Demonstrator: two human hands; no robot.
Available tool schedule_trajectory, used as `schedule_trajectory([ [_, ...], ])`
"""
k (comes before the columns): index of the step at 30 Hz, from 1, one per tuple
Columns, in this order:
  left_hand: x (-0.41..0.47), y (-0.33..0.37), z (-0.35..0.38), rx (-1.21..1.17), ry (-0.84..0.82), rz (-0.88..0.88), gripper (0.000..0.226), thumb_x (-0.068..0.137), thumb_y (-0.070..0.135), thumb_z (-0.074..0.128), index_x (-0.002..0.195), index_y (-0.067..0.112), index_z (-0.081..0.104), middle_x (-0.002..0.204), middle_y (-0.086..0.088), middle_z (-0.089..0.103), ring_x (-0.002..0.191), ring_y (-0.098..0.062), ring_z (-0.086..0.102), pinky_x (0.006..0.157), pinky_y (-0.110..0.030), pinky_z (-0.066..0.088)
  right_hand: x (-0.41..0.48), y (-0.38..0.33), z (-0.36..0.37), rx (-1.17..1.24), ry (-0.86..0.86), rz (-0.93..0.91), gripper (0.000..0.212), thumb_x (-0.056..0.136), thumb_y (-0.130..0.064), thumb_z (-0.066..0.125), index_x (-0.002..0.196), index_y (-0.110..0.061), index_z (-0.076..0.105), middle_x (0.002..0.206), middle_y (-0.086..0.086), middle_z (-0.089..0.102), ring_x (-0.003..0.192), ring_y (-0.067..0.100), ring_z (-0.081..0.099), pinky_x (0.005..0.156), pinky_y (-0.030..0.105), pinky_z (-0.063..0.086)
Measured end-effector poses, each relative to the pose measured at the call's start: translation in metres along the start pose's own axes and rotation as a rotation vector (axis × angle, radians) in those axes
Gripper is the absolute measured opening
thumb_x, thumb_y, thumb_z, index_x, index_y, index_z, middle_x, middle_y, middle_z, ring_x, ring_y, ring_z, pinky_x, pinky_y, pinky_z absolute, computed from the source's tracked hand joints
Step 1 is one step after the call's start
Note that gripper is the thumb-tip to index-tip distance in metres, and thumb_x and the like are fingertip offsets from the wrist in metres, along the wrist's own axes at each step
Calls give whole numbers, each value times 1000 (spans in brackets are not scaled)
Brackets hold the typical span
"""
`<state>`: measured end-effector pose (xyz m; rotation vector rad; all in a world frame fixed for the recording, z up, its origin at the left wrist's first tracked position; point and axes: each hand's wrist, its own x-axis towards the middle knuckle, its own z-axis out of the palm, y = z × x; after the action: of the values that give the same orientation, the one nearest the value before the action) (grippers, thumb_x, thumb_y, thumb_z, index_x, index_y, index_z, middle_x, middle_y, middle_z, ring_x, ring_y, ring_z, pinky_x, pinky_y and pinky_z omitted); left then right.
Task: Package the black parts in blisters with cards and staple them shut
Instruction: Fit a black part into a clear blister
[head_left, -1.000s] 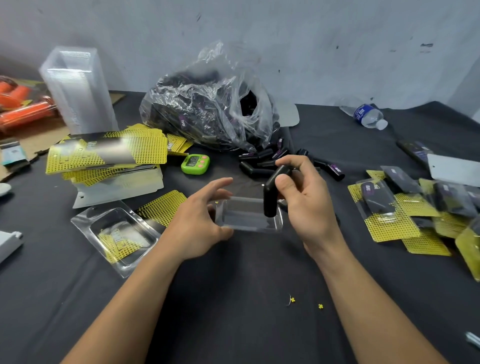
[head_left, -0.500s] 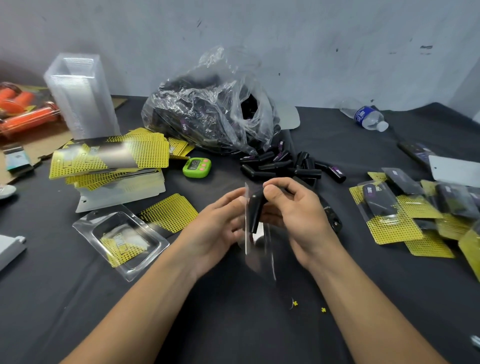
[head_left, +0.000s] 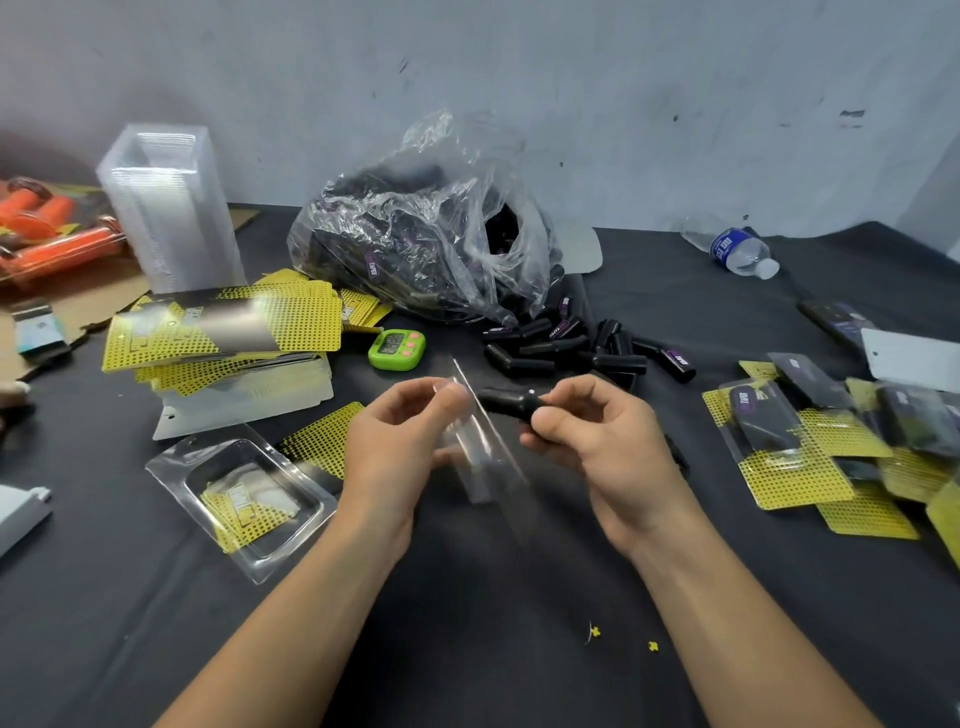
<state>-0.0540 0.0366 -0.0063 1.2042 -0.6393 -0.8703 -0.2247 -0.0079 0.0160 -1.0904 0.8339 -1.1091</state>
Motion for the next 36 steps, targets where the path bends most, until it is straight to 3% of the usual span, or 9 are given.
schedule_trajectory([
  [3,-1,0,1,137,46,68,48,58,53,87,100,30,78,82,-6,70,80,-18,71,62,-39,62,-1,4,5,112,-73,205,21,91,9,65,82,-10,60,77,11,65,66,24,69,65,36,62],
  [6,-3,-5,2,292,37,22,46,64,66,77,101,38,76,75,6,66,77,-18,69,67,-46,63,-2,11,11,156,-70,346,11,98,2,60,91,-6,62,78,10,70,62,21,70,61,33,63],
  [10,-5,-1,6,166,-105,-151,33,99,46,62,88,24,83,91,-4,80,85,-22,77,66,-37,62,0,16,13,204,-10,423,17,103,0,51,96,-4,66,89,15,70,64,20,70,58,30,62],
  [18,-3,7,2,-49,-268,-316,23,96,25,66,83,16,83,90,-5,75,84,-19,75,65,-34,60,4,10,6,434,23,482,14,101,3,49,107,2,62,101,23,65,73,29,73,62,32,64],
  [21,-3,10,2,-2,-227,-308,30,101,30,62,84,16,82,89,-4,76,81,-16,76,60,-33,60,4,4,0,410,-83,409,23,94,13,47,98,-3,63,97,15,67,89,29,69,67,32,63],
  [25,1,16,1,-7,-76,-358,49,98,32,64,51,17,65,63,0,61,48,-13,62,44,-26,54,1,7,-6,127,-193,104,49,76,34,44,88,-5,71,83,8,72,75,16,69,65,26,56],
  [29,-1,18,2,-66,-61,-445,37,99,37,65,69,17,54,56,1,56,41,-10,56,40,-22,52,1,14,-3,-165,-183,-95,46,68,36,63,93,0,74,96,18,76,87,23,71,80,36,56],
  [33,-3,15,5,-40,-65,-465,32,101,41,62,86,12,64,58,-1,56,42,-8,56,41,-21,51,-2,15,2,-200,-223,-181,40,63,26,79,81,-10,77,102,13,79,95,20,75,84,30,57],
  [36,-1,13,5,-14,-20,-408,34,101,42,63,90,10,67,55,0,60,38,-6,53,40,-21,50,-2,13,2,-76,-360,-100,37,71,26,70,89,-6,78,109,18,77,101,27,74,84,33,60],
])
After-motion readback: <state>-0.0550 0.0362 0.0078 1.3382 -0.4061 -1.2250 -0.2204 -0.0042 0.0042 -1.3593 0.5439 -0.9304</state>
